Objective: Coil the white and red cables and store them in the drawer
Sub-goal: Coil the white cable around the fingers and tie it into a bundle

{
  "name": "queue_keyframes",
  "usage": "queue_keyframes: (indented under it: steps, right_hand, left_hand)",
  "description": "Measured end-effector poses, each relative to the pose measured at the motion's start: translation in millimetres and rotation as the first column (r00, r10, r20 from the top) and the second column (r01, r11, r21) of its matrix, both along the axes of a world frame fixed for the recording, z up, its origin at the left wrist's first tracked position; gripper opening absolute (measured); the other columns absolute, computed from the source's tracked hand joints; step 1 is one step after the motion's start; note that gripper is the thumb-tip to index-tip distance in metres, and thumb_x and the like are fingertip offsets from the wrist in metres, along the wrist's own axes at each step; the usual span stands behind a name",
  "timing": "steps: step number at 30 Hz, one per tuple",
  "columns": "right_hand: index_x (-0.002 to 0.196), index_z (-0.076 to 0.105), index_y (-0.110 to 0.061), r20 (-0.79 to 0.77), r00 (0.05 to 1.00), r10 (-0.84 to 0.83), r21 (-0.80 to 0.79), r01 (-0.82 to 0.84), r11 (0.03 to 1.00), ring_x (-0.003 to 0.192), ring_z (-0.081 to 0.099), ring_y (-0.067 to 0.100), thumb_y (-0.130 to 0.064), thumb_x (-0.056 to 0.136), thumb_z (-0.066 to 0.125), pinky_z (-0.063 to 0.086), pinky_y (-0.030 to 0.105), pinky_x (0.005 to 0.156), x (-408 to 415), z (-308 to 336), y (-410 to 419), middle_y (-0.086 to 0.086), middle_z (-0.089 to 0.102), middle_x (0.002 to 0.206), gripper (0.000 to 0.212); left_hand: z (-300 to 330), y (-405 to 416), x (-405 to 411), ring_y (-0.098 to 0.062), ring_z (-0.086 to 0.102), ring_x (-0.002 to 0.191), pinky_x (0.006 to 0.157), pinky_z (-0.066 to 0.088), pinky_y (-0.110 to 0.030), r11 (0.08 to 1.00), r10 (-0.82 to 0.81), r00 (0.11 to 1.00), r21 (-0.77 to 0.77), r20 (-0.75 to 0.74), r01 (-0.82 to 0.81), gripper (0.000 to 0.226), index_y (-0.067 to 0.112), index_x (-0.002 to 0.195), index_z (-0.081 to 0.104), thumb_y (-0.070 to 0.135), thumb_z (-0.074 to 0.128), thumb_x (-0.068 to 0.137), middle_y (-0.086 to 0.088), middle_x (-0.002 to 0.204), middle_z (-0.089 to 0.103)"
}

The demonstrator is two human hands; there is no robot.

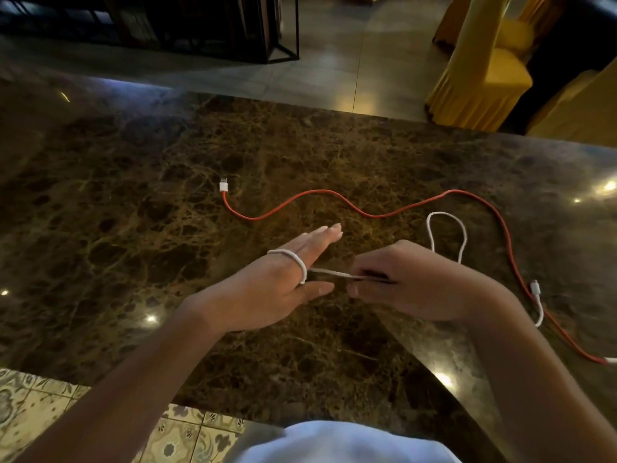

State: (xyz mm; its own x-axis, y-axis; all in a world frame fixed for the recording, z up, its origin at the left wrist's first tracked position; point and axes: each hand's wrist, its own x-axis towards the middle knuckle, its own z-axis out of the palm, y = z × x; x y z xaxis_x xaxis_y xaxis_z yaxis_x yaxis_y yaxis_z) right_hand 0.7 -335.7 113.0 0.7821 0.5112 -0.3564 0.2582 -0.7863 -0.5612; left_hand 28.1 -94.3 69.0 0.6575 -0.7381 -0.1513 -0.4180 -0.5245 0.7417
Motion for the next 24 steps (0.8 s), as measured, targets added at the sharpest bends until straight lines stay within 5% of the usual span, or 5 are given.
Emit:
queue_keyframes:
  steps: [5,10,13,19,24]
  right_hand:
    - [0.088,0.059,-0.037,0.108,0.976,0.19,0.015,-0.193,0.981,0.062,0.054,-0.001,-0.027,0.102,0.061,0.037,0.021,0.06,-13,27,12,-0.018,0.053,0.063,0.018]
    - [0.099,0.075,-0.026,0.233,0.954,0.19,0.111,-0.22,0.969,0.067,0.063,-0.001,-0.024,0.1,0.069,0.04,0.011,0.061,6,45,14,-0.018,0.068,0.074,0.007]
    - [0.096,0.079,-0.016,0.15,0.964,0.218,0.255,-0.251,0.934,0.071,0.067,0.001,-0.027,0.096,0.074,0.044,0.01,0.065,26,55,13,-0.014,0.072,0.079,0.012]
    - [0.091,0.075,-0.006,-0.073,0.98,0.187,0.643,-0.098,0.76,0.05,0.051,0.012,-0.037,0.086,0.075,0.04,0.018,0.051,60,31,10,0.025,0.06,0.065,0.031]
    - [0.084,0.073,-0.017,-0.376,0.885,0.276,0.806,0.165,0.568,0.044,0.044,0.005,-0.04,0.086,0.08,0.034,0.017,0.046,64,-18,13,-0.006,0.056,0.054,0.024]
  left_hand:
    - [-11,-8,3,0.004,0.021,0.156,0.129,0.026,-0.034,0.998,-0.009,0.994,0.067,-0.105,0.016,0.085,0.041,0.164,-0.005,0.014,0.053,0.108,0.017,0.171,0.021]
    - [-10,-22,-8,0.022,0.053,0.119,0.114,0.042,-0.024,0.997,-0.053,0.98,0.046,-0.193,0.063,0.034,0.038,0.123,0.061,0.008,0.054,0.108,0.021,0.124,0.063]
    - [-3,-28,-18,0.0,0.052,0.139,0.119,0.04,-0.026,0.987,-0.162,0.956,-0.036,-0.244,0.159,0.051,0.021,0.155,0.045,0.002,0.05,0.108,0.005,0.151,0.057]
    - [28,-30,-31,-0.003,0.048,0.145,0.121,0.037,-0.026,0.946,-0.287,0.899,-0.245,-0.33,0.212,0.059,0.015,0.16,0.037,-0.006,0.05,0.106,-0.001,0.158,0.052]
    - [43,-22,-31,-0.01,0.038,0.153,0.126,0.032,-0.034,0.902,-0.279,0.906,-0.41,-0.318,0.134,0.062,0.012,0.159,0.03,-0.008,0.051,0.104,-0.002,0.166,0.04]
